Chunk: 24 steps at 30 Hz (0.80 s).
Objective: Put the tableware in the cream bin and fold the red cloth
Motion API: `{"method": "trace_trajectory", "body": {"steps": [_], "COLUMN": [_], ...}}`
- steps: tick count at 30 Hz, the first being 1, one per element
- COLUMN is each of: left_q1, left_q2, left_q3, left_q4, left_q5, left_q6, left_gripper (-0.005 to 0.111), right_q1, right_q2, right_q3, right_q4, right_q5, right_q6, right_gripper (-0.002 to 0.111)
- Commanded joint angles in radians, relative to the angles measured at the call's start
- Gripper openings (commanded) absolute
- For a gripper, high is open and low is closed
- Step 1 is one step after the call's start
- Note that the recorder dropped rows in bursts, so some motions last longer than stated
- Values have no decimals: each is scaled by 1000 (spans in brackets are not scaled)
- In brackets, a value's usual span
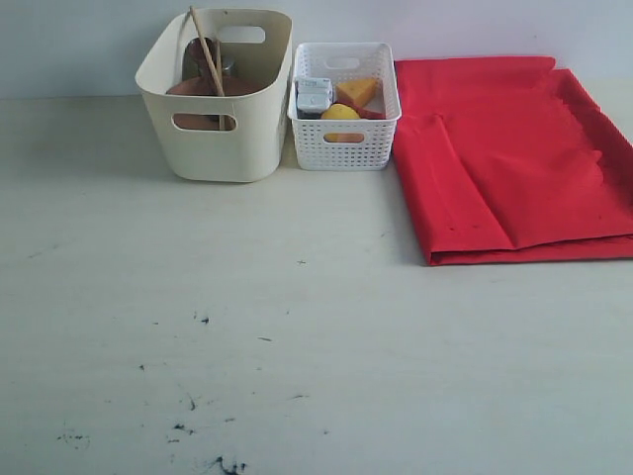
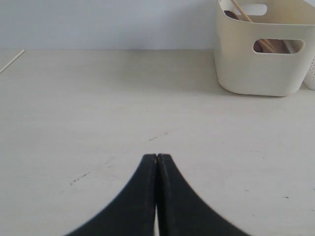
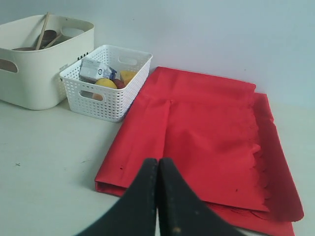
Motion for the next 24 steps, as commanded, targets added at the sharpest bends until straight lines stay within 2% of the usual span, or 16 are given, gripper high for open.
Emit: {"method": "trace_trajectory", "body": {"steps": [1, 13, 16, 24], "left_q1": [3, 3, 3, 3], "left_q2": [-7, -7, -7, -7], "left_q3": [4, 4, 4, 4], "left_q4": [0, 0, 0, 0], "left_q5": [-12, -12, -12, -12], "left_q6": [-5, -5, -5, -5], "left_gripper": [0, 0, 0, 0], "right_q1": [2, -7, -41, -130], "right_q2": [-5, -192, -248, -351], "right_q3": [9, 31, 85, 225], "right_q4": [1, -40, -40, -38], "right_q5": [-4, -17, -81, -87], "right_q6": [0, -47, -56, 47], "right_gripper": [0, 0, 0, 0]}}
